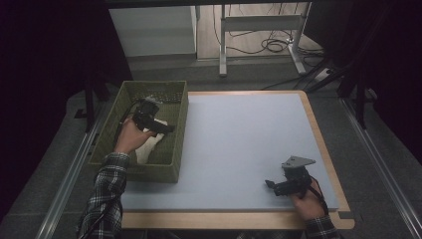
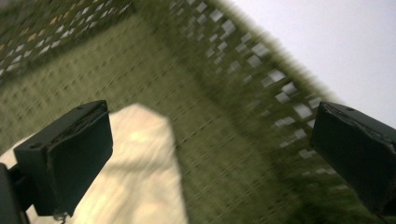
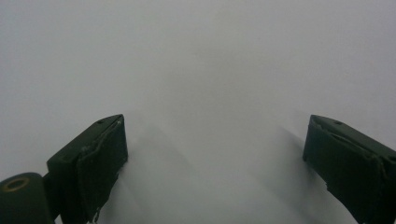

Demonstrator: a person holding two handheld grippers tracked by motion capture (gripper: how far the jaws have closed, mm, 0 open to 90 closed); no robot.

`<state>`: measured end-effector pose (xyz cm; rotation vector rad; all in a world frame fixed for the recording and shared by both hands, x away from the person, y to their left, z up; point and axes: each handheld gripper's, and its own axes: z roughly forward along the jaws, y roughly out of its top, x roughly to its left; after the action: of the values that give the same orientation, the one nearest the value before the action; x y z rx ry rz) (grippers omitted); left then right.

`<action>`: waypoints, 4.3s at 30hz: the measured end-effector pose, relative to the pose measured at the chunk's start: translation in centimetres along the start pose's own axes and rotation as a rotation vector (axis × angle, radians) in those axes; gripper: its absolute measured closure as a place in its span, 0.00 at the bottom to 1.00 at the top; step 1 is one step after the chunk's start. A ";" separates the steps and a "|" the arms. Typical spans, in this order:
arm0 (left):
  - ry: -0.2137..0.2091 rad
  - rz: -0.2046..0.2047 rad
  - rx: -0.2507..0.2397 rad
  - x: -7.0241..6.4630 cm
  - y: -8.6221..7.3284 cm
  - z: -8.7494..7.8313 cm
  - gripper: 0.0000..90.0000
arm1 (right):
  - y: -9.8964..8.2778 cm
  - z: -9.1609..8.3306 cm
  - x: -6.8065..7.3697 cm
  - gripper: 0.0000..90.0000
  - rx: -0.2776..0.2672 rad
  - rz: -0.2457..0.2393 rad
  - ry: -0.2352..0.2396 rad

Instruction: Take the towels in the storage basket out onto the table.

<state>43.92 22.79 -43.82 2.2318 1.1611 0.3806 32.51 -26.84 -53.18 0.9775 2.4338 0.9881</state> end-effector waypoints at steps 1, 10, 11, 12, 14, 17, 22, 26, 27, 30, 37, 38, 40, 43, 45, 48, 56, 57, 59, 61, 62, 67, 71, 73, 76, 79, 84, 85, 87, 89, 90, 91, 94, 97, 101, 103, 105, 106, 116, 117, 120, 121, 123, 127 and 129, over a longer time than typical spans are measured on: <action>0.007 -0.007 0.013 0.3 -0.1 0.2 0.00 | 0.0 0.0 0.0 0.07 0.000 0.000 0.000; 0.119 -0.058 0.167 3.1 -1.7 2.3 0.00 | 0.0 0.0 0.0 0.07 -0.001 0.000 0.000; 0.119 -0.058 0.167 3.1 -1.7 2.3 0.00 | 0.0 0.0 0.0 0.07 -0.001 0.000 0.000; 0.126 -0.063 0.182 3.4 -1.8 2.5 0.00 | 0.0 0.0 0.0 0.07 -0.001 0.000 0.000; 0.135 -0.078 0.212 3.9 -2.0 3.0 0.00 | 0.0 0.0 0.0 0.07 -0.001 0.000 0.000; 0.159 -0.093 0.262 4.5 -2.2 3.8 0.00 | 0.0 0.0 0.0 0.07 -0.001 0.000 0.000; 0.181 -0.109 0.359 5.3 -2.3 5.4 0.00 | 0.0 0.0 0.0 0.07 -0.001 0.000 0.000; 0.184 -0.142 0.426 5.7 -2.3 6.3 0.01 | 0.0 0.0 0.0 0.07 -0.001 0.001 0.000; 0.177 -0.148 0.440 5.8 -2.4 6.6 0.03 | 0.0 0.0 0.0 0.07 -0.001 0.000 0.000; 0.146 -0.180 0.466 6.1 -2.5 7.0 0.06 | 0.0 0.0 0.0 0.07 -0.001 0.001 0.000; 0.064 -0.170 0.470 5.7 -2.2 6.2 0.61 | 0.0 0.0 0.0 0.07 -0.001 0.000 0.000; 0.049 -0.179 0.465 5.6 -2.2 6.2 0.68 | 0.0 0.0 0.0 0.07 -0.001 0.000 0.000; 0.051 -0.151 0.472 5.4 -2.1 6.1 0.79 | 0.0 0.0 0.0 0.07 -0.001 0.000 0.000; 0.054 -0.132 0.474 5.3 -2.0 5.9 0.84 | 0.0 0.0 0.0 0.07 -0.001 0.000 0.000; 0.052 -0.133 0.460 5.3 -1.9 5.6 0.85 | 0.0 0.0 0.0 0.07 -0.001 0.000 0.000; 0.041 -0.146 0.425 5.4 -1.9 5.0 0.85 | 0.0 0.0 0.0 0.07 -0.001 0.000 0.000; -0.012 -0.187 0.257 5.4 -2.1 1.9 0.85 | 0.0 0.0 0.0 0.07 -0.001 0.000 0.000; -0.015 -0.185 0.238 5.3 -2.2 1.5 0.85 | 0.0 0.0 0.0 0.07 -0.001 0.000 0.000; -0.013 -0.179 0.195 5.1 -2.3 0.8 0.85 | 0.0 0.0 0.0 0.07 -0.001 0.000 0.000; -0.024 -0.176 0.151 4.9 -2.5 0.2 0.85 | 0.0 0.0 0.0 0.07 -0.001 0.000 0.000; -0.031 -0.173 0.136 4.8 -2.6 -0.1 0.85 | 0.0 0.0 0.0 0.07 -0.001 0.000 0.000; -0.046 -0.143 0.052 3.9 -2.6 -1.7 0.85 | 0.0 0.0 0.0 0.07 -0.001 0.000 0.000; -0.062 -0.128 -0.011 3.2 -2.3 -3.0 0.85 | 0.0 0.0 0.0 0.07 0.000 0.000 0.000; -0.064 -0.120 -0.038 2.8 -2.0 -3.6 0.84 | 0.0 0.0 0.0 0.07 0.000 0.000 0.000; -0.086 -0.111 -0.072 2.3 -1.6 -4.4 0.84 | 0.0 0.0 0.0 0.07 0.000 0.000 0.000; -0.089 -0.094 -0.086 1.8 -1.1 -5.1 0.84 | 0.0 0.0 0.0 0.07 0.000 0.000 0.000; -0.086 -0.071 -0.117 1.0 0.1 -6.6 0.84 | 0.0 0.0 0.0 0.07 0.000 0.000 0.000; -0.093 -0.068 -0.125 0.8 0.3 -6.8 0.84 | 0.0 0.0 0.0 0.07 0.000 0.000 0.000; -0.095 -0.063 -0.135 0.3 0.7 -7.2 0.84 | 0.0 0.0 0.0 0.07 0.000 0.000 0.000; -0.101 -0.052 -0.140 -0.1 1.1 -7.5 0.84 | 0.0 0.0 0.0 0.07 0.000 0.000 0.000; -0.103 -0.043 -0.141 -0.3 1.4 -7.6 0.84 | 0.0 0.0 0.0 0.07 0.000 0.000 0.000; -0.098 -0.039 -0.142 -0.5 1.6 -7.8 0.84 | 0.0 0.0 0.0 0.07 0.000 0.000 0.000; -0.094 -0.024 -0.153 -1.0 2.4 -8.3 0.84 | 0.0 0.0 0.0 0.07 0.000 0.000 -0.001; -0.096 -0.014 -0.165 -1.6 3.1 -8.7 0.84 | 0.0 0.0 0.0 0.07 0.000 0.000 -0.001; -0.102 0.010 -0.182 -2.6 3.9 -9.1 0.84 | 0.0 0.0 0.0 0.07 -0.001 0.000 -0.001; -0.106 0.020 -0.187 -3.1 4.4 -9.3 0.84 | 0.0 0.0 0.0 0.07 -0.001 0.000 -0.001; -0.112 0.032 -0.192 -3.6 4.8 -9.3 0.84 | 0.0 0.0 0.0 0.07 0.000 0.000 -0.001; -0.113 0.040 -0.196 -3.9 5.0 -9.3 0.84 | 0.0 0.0 0.0 0.07 0.000 0.000 -0.001; -0.157 0.086 -0.217 -6.6 6.9 -8.3 0.83 | 0.0 0.0 0.0 0.07 -0.001 -0.001 -0.001; -0.160 0.089 -0.218 -6.9 7.1 -8.1 0.83 | 0.0 0.0 0.0 0.07 -0.001 -0.001 -0.001; -0.173 0.095 -0.220 -7.6 7.2 -7.3 0.83 | 0.0 0.0 0.0 0.07 -0.002 -0.001 -0.001; -0.175 0.099 -0.220 -7.9 7.3 -7.0 0.83 | 0.0 0.0 0.0 0.07 -0.002 -0.002 -0.001; -0.188 0.098 -0.223 -8.4 7.3 -6.2 0.83 | 0.0 0.0 0.0 0.07 -0.001 0.000 0.000; -0.215 0.104 -0.226 -9.7 7.3 -4.6 0.83 | 0.0 0.0 0.0 0.07 -0.001 0.000 0.000; -0.227 0.107 -0.228 -10.5 7.2 -3.8 0.83 | 0.0 0.0 0.0 0.07 -0.001 0.000 0.000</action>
<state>40.67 12.40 -36.21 2.0799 0.8390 0.2779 32.49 -26.84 -53.19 0.9778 2.4335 0.9891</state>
